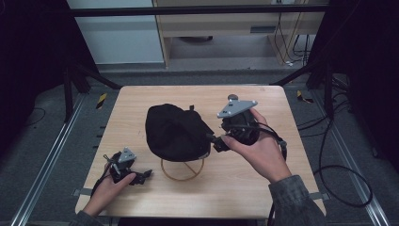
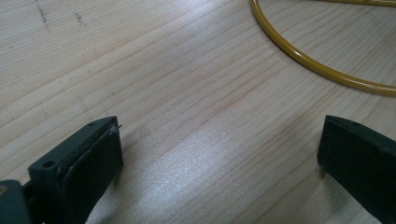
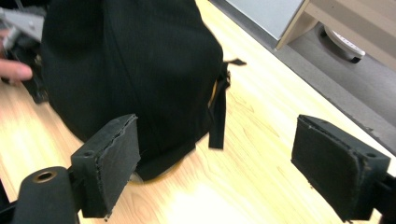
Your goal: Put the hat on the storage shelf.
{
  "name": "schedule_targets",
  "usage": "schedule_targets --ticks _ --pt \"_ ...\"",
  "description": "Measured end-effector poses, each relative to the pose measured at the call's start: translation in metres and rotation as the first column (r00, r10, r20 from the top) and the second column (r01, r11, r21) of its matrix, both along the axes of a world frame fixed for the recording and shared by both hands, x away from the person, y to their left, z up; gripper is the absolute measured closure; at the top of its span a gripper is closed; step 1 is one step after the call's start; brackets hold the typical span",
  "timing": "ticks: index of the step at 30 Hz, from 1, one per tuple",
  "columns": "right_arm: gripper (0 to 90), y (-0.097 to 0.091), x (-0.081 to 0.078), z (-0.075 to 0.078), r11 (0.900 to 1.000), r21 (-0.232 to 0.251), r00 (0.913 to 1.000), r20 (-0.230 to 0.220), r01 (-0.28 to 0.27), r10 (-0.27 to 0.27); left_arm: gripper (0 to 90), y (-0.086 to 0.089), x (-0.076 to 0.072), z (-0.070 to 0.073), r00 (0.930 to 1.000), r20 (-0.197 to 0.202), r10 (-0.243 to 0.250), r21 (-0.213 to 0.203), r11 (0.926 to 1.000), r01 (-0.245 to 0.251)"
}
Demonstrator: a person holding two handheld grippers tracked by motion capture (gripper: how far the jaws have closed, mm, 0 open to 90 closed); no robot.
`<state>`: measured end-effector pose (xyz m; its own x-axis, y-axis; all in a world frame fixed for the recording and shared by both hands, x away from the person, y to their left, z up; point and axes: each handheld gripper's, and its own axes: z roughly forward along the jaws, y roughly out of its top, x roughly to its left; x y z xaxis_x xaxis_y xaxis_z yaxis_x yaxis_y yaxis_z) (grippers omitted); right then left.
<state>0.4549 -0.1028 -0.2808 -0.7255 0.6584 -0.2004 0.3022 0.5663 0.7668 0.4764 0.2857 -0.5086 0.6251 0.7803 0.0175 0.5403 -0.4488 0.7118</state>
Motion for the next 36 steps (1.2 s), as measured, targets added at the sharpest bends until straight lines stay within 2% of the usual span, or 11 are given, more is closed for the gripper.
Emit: schedule_targets --ticks 8,15,26,36 --pt "15.6 -0.020 -0.012 -0.016 0.9994 -0.013 0.9995 0.002 0.032 -0.032 0.0 0.000 0.000 0.000 1.0000 0.001 0.000 0.000 1.0000 0.000" --pt "15.6 -0.031 -0.015 -0.044 0.9951 -0.073 0.9977 -0.006 0.067 -0.067 0.0 0.001 -0.001 0.000 1.0000 -0.003 -0.003 0.001 1.0000 0.003" --pt "15.5 -0.048 -0.021 -0.079 0.9939 -0.052 0.9950 -0.019 0.097 -0.098 0.0 0.000 -0.001 0.000 1.0000 -0.003 -0.003 0.003 1.0000 0.003" --pt "16.8 -0.071 -0.032 -0.109 0.9871 -0.045 0.9862 -0.056 0.154 -0.156 0.0 0.000 -0.001 0.000 1.0000 -0.002 -0.002 0.002 1.0000 0.002"
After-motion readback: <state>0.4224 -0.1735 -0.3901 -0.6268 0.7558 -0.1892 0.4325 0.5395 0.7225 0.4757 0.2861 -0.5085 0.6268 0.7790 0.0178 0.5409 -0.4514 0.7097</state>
